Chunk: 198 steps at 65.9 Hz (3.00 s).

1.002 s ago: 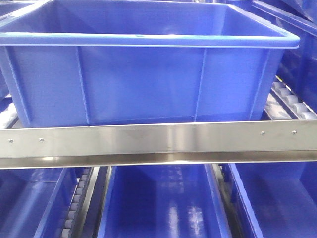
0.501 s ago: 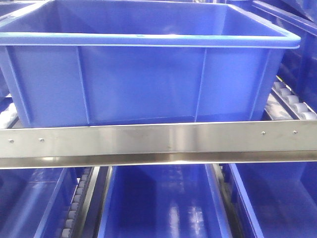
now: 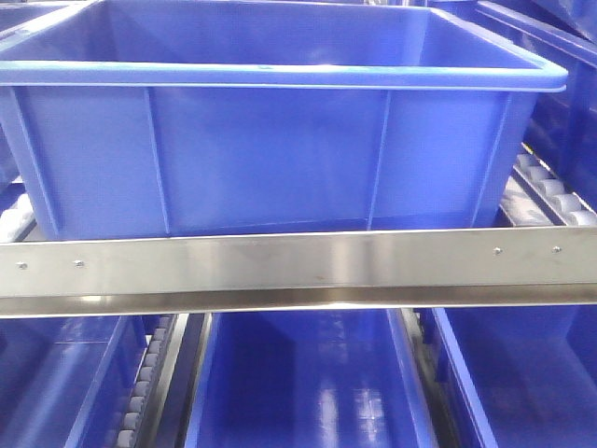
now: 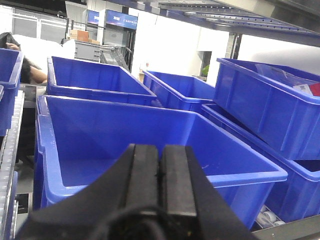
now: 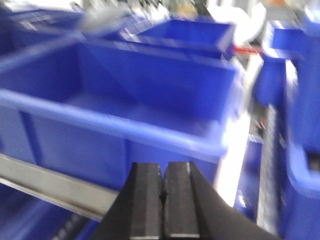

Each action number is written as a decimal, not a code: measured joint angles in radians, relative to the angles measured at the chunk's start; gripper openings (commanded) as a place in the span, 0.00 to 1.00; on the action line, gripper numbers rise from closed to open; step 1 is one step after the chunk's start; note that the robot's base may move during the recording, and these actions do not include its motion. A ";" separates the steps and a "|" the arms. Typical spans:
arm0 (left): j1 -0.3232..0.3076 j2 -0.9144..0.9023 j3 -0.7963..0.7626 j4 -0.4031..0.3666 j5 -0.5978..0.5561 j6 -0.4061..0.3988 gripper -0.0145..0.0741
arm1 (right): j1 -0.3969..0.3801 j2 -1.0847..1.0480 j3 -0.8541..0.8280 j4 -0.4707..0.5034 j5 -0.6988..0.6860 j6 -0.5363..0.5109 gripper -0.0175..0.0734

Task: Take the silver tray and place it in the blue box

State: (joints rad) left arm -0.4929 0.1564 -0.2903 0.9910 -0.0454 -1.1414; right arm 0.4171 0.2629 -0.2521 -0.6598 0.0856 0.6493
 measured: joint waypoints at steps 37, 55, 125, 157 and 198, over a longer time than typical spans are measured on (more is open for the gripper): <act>0.000 0.000 0.004 0.000 -0.003 0.000 0.06 | -0.360 -0.271 0.279 0.633 -0.105 -0.553 0.25; 0.000 0.000 0.003 0.000 -0.008 0.000 0.06 | -0.360 -0.272 0.284 0.637 -0.116 -0.560 0.25; 0.311 -0.169 0.077 -0.977 0.222 1.108 0.06 | -0.360 -0.272 0.284 0.637 -0.116 -0.561 0.25; 0.451 -0.169 0.318 -0.978 -0.011 1.019 0.06 | -0.360 -0.272 0.284 0.637 -0.116 -0.561 0.25; 0.450 -0.169 0.318 -0.998 0.034 1.064 0.05 | -0.360 -0.272 0.284 0.637 -0.116 -0.562 0.25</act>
State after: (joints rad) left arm -0.0432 -0.0128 0.0280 -0.0074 -0.0116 -0.0772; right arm 0.0571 -0.0090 0.0317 -0.0229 -0.0304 0.0874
